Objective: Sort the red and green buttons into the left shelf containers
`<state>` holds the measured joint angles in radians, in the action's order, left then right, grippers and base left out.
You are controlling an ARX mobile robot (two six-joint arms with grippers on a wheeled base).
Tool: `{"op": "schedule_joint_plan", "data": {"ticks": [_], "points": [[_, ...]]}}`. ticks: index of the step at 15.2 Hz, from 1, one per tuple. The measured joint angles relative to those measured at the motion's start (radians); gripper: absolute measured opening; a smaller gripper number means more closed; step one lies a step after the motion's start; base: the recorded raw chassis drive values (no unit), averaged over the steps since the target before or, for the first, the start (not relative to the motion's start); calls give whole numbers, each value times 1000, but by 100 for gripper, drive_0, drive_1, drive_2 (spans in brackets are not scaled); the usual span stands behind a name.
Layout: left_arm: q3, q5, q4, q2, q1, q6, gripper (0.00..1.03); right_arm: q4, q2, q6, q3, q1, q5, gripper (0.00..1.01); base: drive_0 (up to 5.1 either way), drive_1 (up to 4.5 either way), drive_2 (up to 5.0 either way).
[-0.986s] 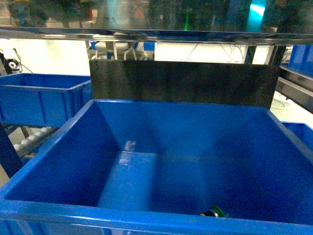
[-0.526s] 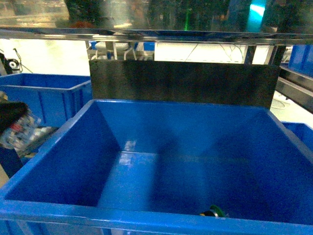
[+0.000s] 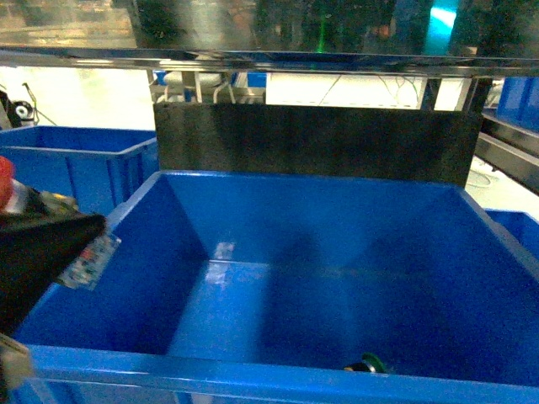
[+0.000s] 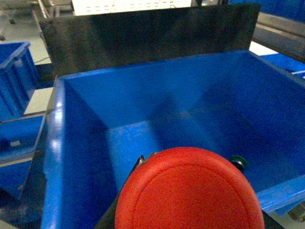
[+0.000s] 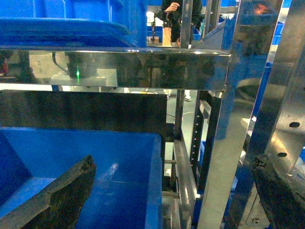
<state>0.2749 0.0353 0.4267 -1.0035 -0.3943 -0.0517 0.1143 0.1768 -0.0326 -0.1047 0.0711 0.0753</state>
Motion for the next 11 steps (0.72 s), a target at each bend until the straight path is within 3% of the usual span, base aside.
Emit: {"op": "schedule_joint_plan", "data": {"ticks": [4, 6, 7, 8, 10, 11], "points": [[5, 34, 50, -73, -32, 7, 24, 0, 0, 0, 0, 0, 0, 98, 0, 0, 0], [100, 185, 235, -451, -150, 28, 24, 0, 0, 0, 0, 0, 0, 98, 0, 0, 0], [217, 211, 261, -660, -181, 5, 24, 0, 0, 0, 0, 0, 0, 98, 0, 0, 0], [346, 226, 268, -830, -171, -51, 24, 0, 0, 0, 0, 0, 0, 98, 0, 0, 0], [460, 249, 270, -953, -172, -100, 24, 0, 0, 0, 0, 0, 0, 98, 0, 0, 0], [491, 248, 274, -979, -174, -119, 37, 0, 0, 0, 0, 0, 0, 98, 0, 0, 0]]}}
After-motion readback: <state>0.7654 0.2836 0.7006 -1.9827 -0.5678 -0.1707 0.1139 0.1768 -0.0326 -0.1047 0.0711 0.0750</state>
